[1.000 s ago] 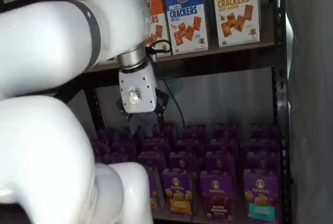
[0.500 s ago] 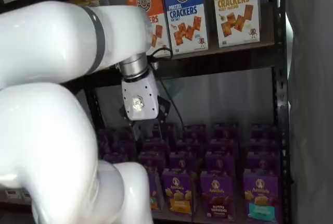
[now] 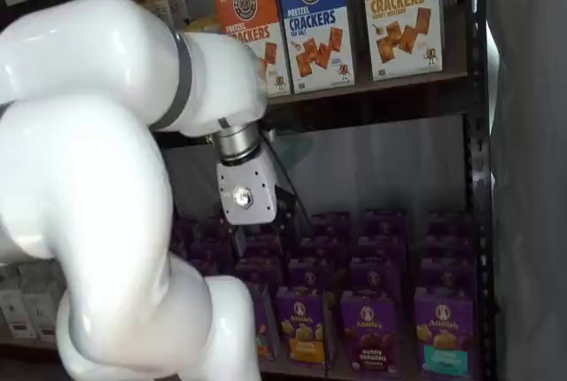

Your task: Pick up the purple box with a brown patch in the center, on the bottom shelf, the fifth box from the left

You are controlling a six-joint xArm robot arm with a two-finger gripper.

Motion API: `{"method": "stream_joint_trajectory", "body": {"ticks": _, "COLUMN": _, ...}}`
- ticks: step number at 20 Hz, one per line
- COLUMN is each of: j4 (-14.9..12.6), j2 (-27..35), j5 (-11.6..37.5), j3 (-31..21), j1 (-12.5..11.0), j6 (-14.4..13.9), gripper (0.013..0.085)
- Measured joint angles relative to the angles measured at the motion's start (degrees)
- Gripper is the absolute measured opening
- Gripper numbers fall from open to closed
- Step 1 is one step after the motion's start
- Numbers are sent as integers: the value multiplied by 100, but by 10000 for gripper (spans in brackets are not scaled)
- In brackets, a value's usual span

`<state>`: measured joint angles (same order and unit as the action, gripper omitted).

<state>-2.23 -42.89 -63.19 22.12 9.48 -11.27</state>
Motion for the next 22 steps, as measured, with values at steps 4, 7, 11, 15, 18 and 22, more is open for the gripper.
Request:
{"method": "stream_joint_trajectory", "body": {"ticks": 4, "j4": -48, "j2": 318, "j5": 349, "j3": -74, "j1": -35, "j6": -1, "gripper": 850}}
{"method": "stream_joint_trajectory", "body": {"ticks": 7, "j4": 40, "j2": 627, "j5": 683, "j3": -130, "j1": -122, "j6": 121, "gripper": 850}}
{"method": "stream_joint_trajectory", "body": {"ticks": 11, "j4": 16, "j2": 1106, "j5": 1208, "j3": -178, "j1": -244, "j6": 216, "gripper": 850}}
{"method": "stream_joint_trajectory", "body": {"ticks": 15, "j4": -69, "j2": 1656, "j5": 1770, "j3": -188, "j1": -381, "j6": 281, "gripper": 850}}
{"method": "stream_joint_trajectory", "body": {"ticks": 18, "j4": -186, "j2": 2110, "j5": 2196, "j3": -158, "j1": -481, "j6": 282, "gripper": 850}}
{"method": "stream_joint_trajectory", "body": {"ticks": 22, "j4": -405, "j2": 2770, "j5": 2755, "j3": -64, "j1": -592, "j6": 197, "gripper": 850}}
